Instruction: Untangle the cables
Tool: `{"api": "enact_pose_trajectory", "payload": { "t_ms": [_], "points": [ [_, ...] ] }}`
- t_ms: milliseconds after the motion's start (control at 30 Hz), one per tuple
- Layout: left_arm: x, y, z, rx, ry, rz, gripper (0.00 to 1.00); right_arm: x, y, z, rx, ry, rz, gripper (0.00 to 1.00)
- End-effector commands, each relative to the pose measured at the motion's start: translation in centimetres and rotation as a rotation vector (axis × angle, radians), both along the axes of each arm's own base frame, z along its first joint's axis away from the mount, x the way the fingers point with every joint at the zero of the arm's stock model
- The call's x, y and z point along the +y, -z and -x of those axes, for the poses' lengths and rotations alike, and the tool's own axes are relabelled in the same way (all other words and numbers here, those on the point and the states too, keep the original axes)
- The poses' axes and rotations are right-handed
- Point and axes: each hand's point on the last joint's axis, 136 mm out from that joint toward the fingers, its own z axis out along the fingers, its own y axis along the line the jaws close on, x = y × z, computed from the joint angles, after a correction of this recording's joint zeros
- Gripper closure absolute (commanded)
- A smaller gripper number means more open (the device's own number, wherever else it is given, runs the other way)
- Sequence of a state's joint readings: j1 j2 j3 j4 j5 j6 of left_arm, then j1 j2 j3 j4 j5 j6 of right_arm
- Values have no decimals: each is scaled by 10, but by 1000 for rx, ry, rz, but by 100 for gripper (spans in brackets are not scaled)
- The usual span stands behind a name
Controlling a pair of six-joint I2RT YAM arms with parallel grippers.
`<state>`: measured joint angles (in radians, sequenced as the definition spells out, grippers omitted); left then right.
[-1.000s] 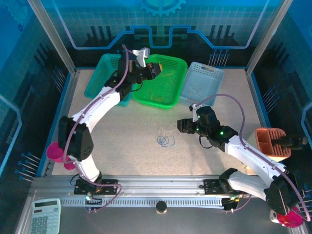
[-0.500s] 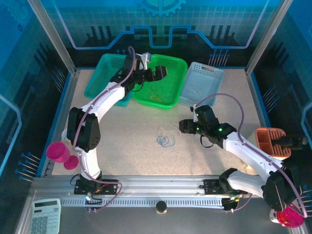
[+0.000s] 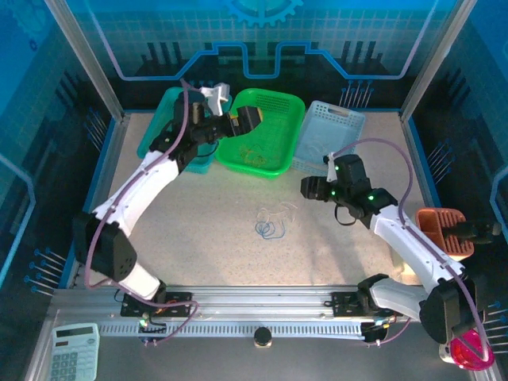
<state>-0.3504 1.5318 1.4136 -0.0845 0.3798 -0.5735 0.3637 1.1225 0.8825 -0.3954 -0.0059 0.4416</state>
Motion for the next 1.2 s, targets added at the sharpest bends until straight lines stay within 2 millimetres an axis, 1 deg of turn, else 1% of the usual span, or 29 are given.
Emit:
{"api": "enact_pose_trajectory", "payload": {
  "t_ms": [0, 100, 200, 267, 433, 533, 633, 867, 1167],
  "points": [
    [5, 13, 18, 57, 7, 54, 1, 8, -4, 2, 18, -69, -29, 24],
    [11, 21, 35, 76, 0, 68, 1, 15, 11, 6, 56, -111, -37, 24],
    [16, 28, 48, 92, -7, 84, 1, 17, 37, 14, 106, -133, -36, 25],
    [18, 32, 55, 102, -8, 93, 1, 16, 54, 19, 133, -137, -24, 28],
    [18, 38, 62, 128, -2, 120, 1, 15, 90, 26, 190, -143, -1, 35],
    [17, 40, 62, 135, -1, 136, 1, 19, 104, 26, 214, -156, 4, 37],
    [15, 41, 62, 143, 3, 146, 1, 25, 113, 23, 226, -172, 15, 37],
    [15, 41, 63, 150, 5, 155, 1, 40, 125, 14, 239, -211, 46, 38],
    [13, 40, 64, 149, 10, 163, 1, 49, 134, -8, 247, -235, 81, 40]
  ]
}}
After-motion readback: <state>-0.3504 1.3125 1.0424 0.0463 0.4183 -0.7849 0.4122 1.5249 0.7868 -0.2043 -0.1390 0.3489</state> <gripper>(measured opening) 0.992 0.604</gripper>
